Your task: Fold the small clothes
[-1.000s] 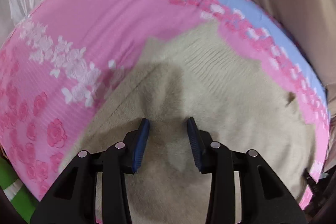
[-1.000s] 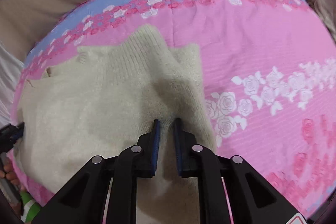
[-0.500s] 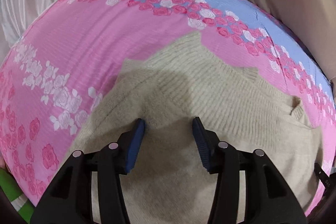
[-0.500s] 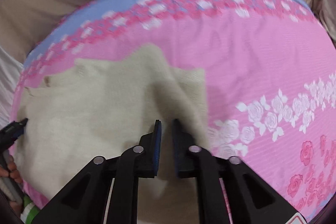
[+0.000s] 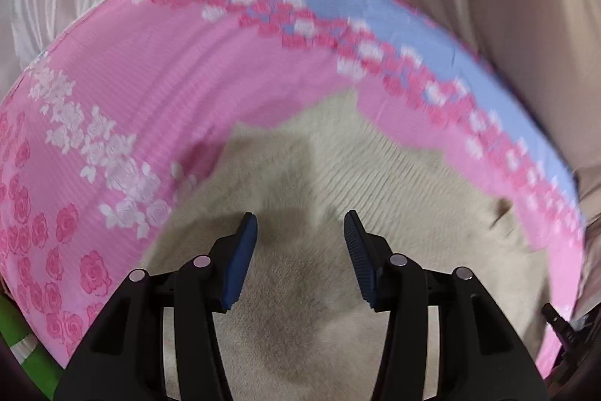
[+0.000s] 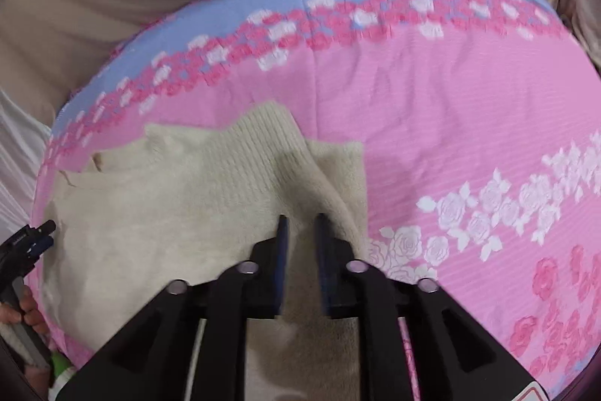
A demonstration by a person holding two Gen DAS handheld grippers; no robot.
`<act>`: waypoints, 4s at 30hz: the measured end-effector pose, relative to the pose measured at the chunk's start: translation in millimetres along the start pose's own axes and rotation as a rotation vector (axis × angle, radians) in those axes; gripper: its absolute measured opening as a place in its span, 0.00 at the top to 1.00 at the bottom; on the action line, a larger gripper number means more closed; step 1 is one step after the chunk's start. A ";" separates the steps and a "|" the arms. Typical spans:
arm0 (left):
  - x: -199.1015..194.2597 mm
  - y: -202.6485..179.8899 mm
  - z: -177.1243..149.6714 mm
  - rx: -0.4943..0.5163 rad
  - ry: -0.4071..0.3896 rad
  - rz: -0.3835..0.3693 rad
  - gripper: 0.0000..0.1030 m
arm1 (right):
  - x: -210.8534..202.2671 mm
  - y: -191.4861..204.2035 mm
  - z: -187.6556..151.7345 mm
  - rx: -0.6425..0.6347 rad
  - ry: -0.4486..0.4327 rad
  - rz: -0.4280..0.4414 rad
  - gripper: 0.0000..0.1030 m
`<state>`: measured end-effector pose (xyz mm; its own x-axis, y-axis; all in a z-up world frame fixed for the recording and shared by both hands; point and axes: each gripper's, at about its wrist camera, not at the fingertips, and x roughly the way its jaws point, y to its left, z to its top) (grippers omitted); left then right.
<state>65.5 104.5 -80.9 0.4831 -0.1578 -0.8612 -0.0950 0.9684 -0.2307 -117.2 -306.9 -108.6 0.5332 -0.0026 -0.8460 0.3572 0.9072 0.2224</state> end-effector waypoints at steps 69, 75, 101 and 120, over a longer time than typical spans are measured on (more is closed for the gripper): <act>-28.0 144.7 -93.1 -0.485 0.139 -0.116 0.16 | 21.2 237.8 -20.8 -0.432 0.185 0.224 0.80; -27.0 139.5 -94.7 -0.455 0.139 -0.112 0.14 | 83.7 272.5 -22.6 -0.516 0.302 0.132 0.80; -17.9 115.9 -52.3 -0.389 0.087 -0.142 0.66 | 56.4 237.5 -1.4 -0.356 0.268 0.227 0.78; -45.2 85.4 -25.0 -0.282 0.057 -0.412 0.90 | 88.9 253.6 -10.2 -0.437 0.296 0.124 0.76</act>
<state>13.8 189.5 -73.0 0.4821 -0.5340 -0.6946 -0.1419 0.7347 -0.6633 13.0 -72.9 -132.3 0.2899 0.1766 -0.9406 -0.0808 0.9838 0.1598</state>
